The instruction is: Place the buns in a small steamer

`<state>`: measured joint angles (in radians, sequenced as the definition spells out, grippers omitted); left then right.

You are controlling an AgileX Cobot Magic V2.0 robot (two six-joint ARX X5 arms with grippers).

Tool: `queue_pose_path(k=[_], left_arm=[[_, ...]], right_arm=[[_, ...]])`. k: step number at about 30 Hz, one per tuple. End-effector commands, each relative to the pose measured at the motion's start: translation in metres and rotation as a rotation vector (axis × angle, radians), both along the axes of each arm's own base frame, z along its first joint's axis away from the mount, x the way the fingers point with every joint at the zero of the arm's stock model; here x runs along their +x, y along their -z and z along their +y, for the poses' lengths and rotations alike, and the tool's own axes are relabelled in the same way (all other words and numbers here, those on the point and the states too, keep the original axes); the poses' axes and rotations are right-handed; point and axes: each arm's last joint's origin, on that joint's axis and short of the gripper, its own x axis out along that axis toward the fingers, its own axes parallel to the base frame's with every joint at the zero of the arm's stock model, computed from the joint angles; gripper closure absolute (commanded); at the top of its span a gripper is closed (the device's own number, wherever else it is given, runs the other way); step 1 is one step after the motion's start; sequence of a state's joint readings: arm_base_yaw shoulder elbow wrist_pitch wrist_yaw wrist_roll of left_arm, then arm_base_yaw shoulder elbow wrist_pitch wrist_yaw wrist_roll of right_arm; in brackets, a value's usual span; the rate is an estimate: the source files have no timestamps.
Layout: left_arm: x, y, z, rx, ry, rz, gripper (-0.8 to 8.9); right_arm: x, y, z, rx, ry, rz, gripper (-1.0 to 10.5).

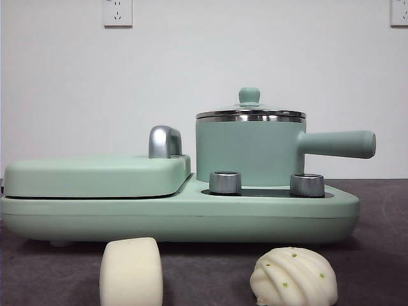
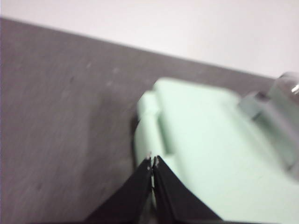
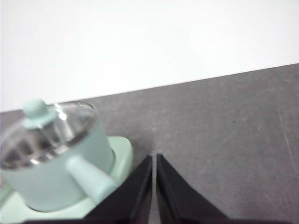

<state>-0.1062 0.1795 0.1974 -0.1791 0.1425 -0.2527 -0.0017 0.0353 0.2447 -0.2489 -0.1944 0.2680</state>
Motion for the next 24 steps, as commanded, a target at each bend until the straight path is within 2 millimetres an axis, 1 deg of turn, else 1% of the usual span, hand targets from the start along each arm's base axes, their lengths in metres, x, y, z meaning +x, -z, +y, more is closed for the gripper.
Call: queue_pose_path(k=[1,2,7,9,15,20,24], left_arm=[[0.003,-0.023,-0.003,-0.014,0.045,-0.017,8.04],[0.005,-0.032,-0.004,-0.015,0.067,-0.008,8.04],[0.015,-0.071,-0.01,0.001,0.148,0.069,8.05],[0.02,-0.087,-0.013,0.03,0.208,0.09,8.05],[0.035,-0.125,-0.021,0.063,0.387,0.155,8.05],[0.044,-0.142,-0.029,0.063,0.539,0.186,8.05],[0.048,-0.148,-0.035,0.06,0.61,0.179,8.05]], right_arm=[[-0.005,-0.023,0.001,0.037,-0.039,0.008,9.3],[-0.007,-0.033,0.002,0.036,-0.064,0.017,9.3],[-0.013,-0.072,0.005,0.003,-0.194,0.069,9.3],[-0.013,-0.087,0.007,-0.02,-0.263,0.086,9.3],[-0.009,-0.121,0.011,-0.086,-0.426,0.14,9.3],[-0.001,-0.135,0.014,-0.113,-0.566,0.158,9.3],[0.005,-0.134,0.015,-0.089,-0.637,0.172,9.3]])
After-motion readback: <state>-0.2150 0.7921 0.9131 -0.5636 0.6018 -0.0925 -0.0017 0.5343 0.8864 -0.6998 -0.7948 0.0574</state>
